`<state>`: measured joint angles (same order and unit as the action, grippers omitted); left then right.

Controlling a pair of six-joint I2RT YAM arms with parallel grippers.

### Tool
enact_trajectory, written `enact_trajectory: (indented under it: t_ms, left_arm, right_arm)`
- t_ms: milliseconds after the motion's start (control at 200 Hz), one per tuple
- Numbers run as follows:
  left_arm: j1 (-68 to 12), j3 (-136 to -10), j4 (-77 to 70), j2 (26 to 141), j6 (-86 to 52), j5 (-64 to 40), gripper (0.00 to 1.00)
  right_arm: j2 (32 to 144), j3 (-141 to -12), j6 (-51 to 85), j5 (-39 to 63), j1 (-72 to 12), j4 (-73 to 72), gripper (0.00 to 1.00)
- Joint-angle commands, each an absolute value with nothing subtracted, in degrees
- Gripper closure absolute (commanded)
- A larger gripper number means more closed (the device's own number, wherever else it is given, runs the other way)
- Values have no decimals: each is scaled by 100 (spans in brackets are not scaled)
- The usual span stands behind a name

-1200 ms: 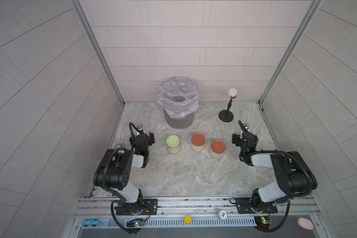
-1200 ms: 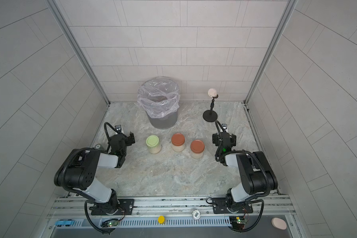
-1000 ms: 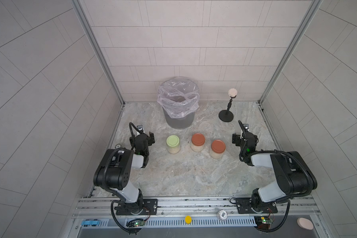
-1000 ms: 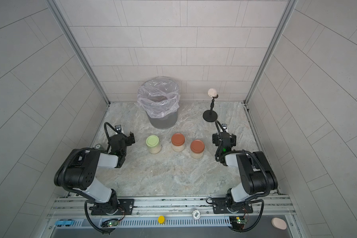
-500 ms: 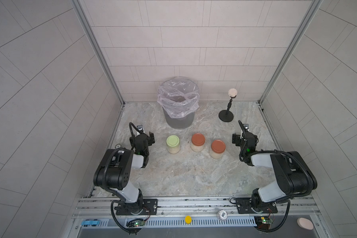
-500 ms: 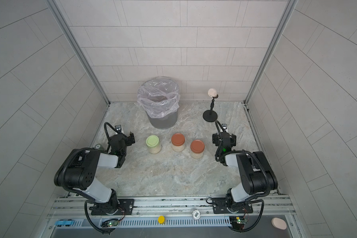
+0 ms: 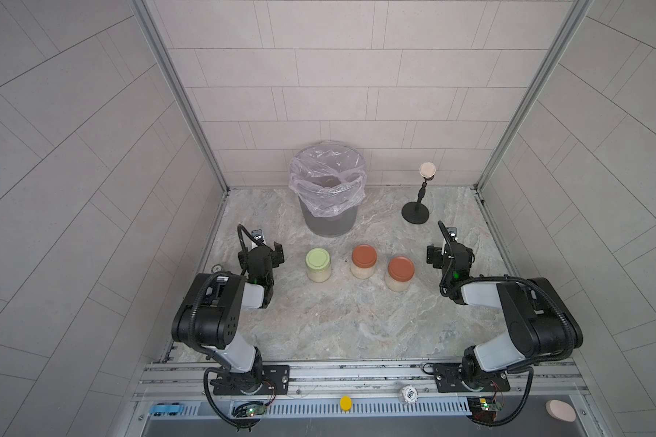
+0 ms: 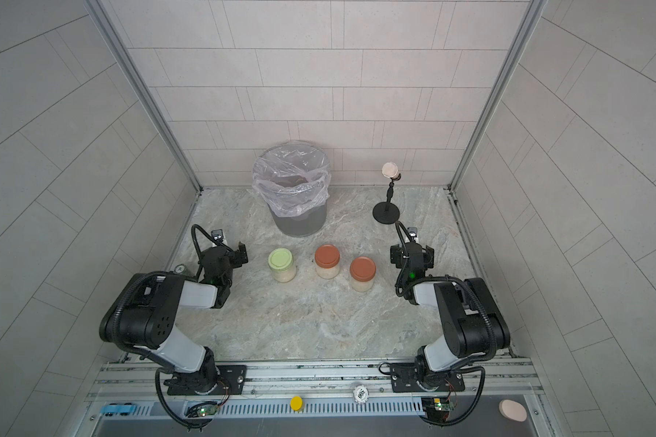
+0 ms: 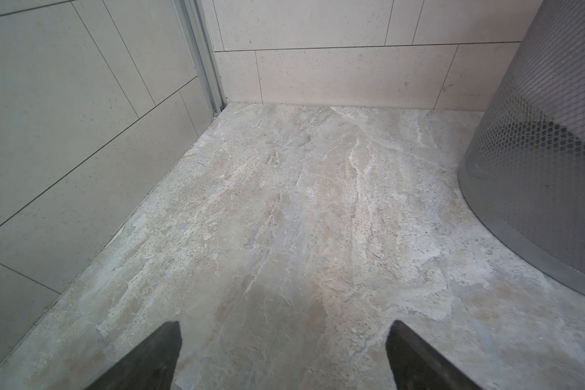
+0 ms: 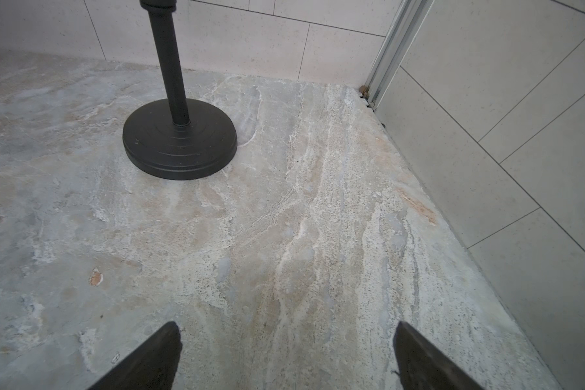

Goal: Empty moldy rice from jars
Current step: Pick up the jar from the center of the board.

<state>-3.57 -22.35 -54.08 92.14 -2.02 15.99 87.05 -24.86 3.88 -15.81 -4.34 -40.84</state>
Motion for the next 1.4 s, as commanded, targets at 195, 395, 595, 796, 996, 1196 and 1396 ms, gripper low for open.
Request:
enact_trajectory:
  t_ms: [195, 395, 595, 796, 996, 1196, 1396]
  left_arm:
    - [-487, -2162, -4914, 8293, -101, 1868, 0]
    - [-543, -2408, -3251, 6828, -630, 2269, 0]
    - [-542, -2733, -1621, 5782, -1768, 1690, 0]
    - [-545, -3088, -69, 5054, -2615, 1078, 0]
    - [-545, -3259, 841, 4582, -3141, 237, 0]
    - [-626, -3127, 1154, 4286, -3602, -625, 0]
    - [-1006, -2830, 1200, 3646, -3740, -578, 0]
  right_arm:
    - [7761, -2925, 353, -1621, -461, -2731, 1]
    - [6801, -3232, 669, -1539, -473, -1502, 1]
    - [5721, -3462, 1049, -897, -567, -187, 0]
    - [4693, -3518, 1352, -807, -933, 1122, 0]
    - [4015, -3857, 2212, -301, -1090, 2182, 0]
    - [4206, -4284, 2586, -422, -1983, 3080, 1]
    - [4849, -4883, 2757, -1046, -3134, 3827, 0]
